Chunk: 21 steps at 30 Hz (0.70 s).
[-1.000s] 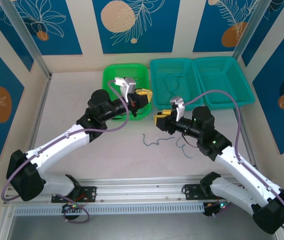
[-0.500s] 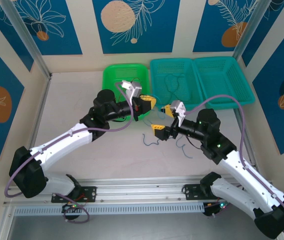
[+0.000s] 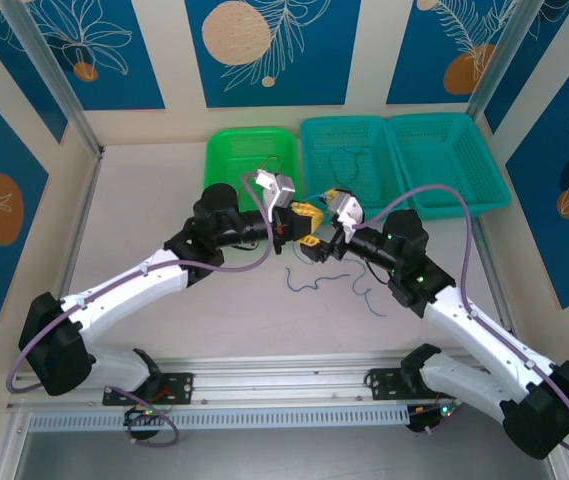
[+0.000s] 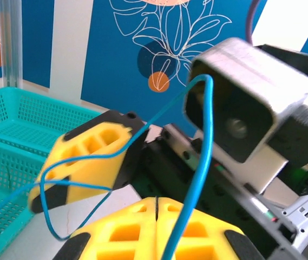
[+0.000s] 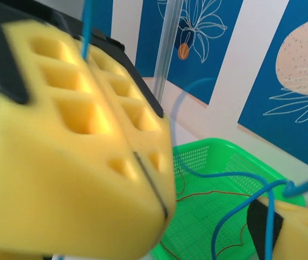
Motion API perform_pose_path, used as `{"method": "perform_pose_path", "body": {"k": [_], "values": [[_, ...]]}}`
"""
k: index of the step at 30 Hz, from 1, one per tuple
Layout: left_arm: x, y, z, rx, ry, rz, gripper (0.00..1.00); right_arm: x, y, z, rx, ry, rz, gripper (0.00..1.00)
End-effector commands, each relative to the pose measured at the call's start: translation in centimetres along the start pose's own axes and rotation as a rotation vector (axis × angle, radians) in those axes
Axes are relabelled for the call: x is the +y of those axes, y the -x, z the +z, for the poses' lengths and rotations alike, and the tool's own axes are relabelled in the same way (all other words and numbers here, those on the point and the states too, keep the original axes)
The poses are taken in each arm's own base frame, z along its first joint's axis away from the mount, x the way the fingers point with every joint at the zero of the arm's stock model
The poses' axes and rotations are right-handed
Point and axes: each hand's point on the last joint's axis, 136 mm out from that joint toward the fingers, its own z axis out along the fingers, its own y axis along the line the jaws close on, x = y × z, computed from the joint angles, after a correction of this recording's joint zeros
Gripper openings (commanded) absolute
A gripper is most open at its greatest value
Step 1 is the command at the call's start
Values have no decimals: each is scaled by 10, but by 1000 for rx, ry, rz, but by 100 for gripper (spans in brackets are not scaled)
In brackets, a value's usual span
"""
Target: Untangle the cables
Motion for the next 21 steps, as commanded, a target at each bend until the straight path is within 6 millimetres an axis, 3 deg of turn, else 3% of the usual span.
{"method": "perform_pose_path", "body": {"k": [1, 5, 6, 7, 8, 11, 15, 18, 21], "values": [[-11, 20, -2, -39, -22, 41, 0, 1, 16, 5, -66, 17, -62, 76], [-12, 24, -4, -49, -17, 48, 0, -4, 6, 9, -49, -9, -8, 20], [-13, 25, -4, -49, -16, 51, 0, -5, 4, 8, -48, -13, 5, 1], [-13, 27, -5, -53, -14, 55, 1, -9, 2, 8, -43, -28, 29, 0], [-13, 27, -6, -55, -12, 57, 8, -12, 0, 8, -38, -42, 53, 0], [-17, 28, -10, -51, -16, 90, 44, -28, -4, 4, -20, -97, 168, 0], [-21, 22, -21, -46, -6, 144, 76, -68, -12, -8, 2, -218, 414, 0], [-28, 15, -30, -44, -18, 177, 88, -105, -27, -22, 13, -343, 618, 0], [-29, 6, -39, -41, -4, 186, 91, -149, -55, -46, -19, -528, 857, 0]]}}
